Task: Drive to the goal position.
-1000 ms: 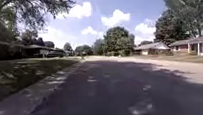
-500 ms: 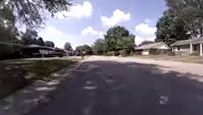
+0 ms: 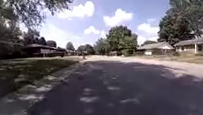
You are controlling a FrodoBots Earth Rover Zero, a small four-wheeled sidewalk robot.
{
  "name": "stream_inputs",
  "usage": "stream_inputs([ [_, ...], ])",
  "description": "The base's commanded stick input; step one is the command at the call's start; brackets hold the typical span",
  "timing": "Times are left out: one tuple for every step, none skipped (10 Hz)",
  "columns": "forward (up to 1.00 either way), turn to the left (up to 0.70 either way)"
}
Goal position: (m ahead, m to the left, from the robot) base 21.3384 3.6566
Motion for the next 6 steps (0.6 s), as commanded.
stream_inputs([
  [1.00,0.03],
  [1.00,0.03],
  [1.00,0.03],
  [1.00,0.03],
  [1.00,0.03],
  [1.00,0.03],
])
